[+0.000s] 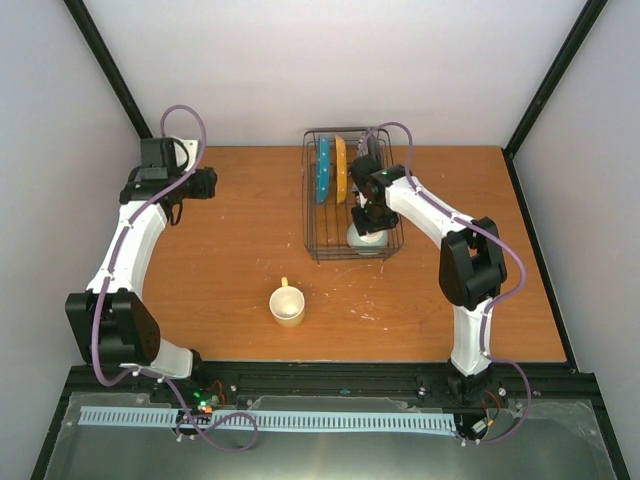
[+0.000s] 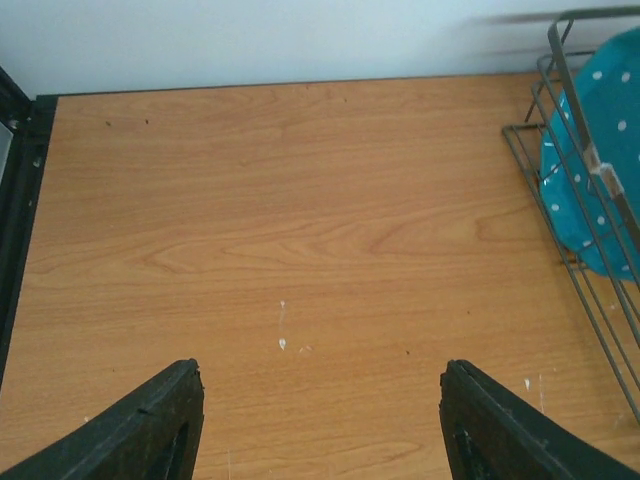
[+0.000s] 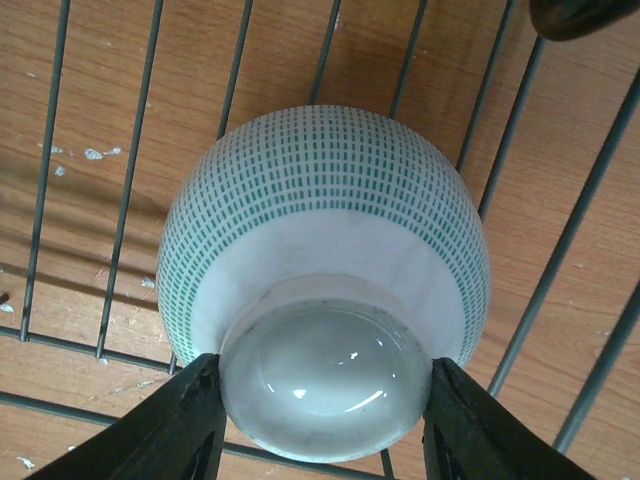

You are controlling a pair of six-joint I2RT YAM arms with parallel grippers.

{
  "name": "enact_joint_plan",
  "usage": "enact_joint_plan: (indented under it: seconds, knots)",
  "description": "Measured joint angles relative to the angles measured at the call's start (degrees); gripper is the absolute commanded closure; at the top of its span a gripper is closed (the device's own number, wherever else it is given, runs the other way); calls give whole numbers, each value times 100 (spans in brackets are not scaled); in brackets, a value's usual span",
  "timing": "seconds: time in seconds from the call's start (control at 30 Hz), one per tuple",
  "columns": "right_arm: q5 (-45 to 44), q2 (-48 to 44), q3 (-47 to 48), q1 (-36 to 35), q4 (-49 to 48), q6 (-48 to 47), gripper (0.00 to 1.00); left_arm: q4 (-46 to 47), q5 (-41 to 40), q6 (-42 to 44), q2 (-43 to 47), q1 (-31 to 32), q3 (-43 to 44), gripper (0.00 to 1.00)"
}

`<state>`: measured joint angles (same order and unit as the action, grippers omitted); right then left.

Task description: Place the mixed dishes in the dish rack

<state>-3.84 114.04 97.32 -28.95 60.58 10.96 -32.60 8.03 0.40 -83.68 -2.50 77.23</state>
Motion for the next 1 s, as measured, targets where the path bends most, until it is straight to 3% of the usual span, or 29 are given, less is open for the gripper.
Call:
enact_joint_plan:
  seconds: [0.27,1.0]
  knots:
    - [328,57,101,-9,-70,-2,97,-199,42,243,42,0,-151,34]
    - [551,1165,1993,-813,433,-7,97,-188,94,387,72,4,-315,33]
